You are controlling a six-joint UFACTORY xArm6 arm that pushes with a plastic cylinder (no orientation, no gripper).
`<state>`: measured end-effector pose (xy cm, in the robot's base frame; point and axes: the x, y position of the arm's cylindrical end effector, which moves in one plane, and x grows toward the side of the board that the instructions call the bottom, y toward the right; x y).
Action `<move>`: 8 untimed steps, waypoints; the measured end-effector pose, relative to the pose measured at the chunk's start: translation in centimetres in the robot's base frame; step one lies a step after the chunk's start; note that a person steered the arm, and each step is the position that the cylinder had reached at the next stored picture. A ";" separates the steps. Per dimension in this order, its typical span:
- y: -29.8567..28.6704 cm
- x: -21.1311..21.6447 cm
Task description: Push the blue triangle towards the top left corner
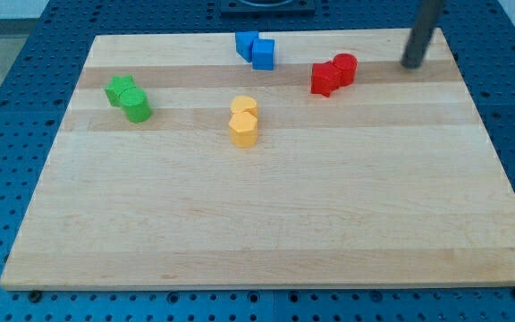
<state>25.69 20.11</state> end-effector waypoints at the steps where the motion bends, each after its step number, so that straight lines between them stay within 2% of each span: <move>1: -7.3 -2.9; 2: -13.8 -3.7; 4: -23.3 -3.7; 6: -26.6 -0.4; 8: -31.2 0.3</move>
<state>25.98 -11.07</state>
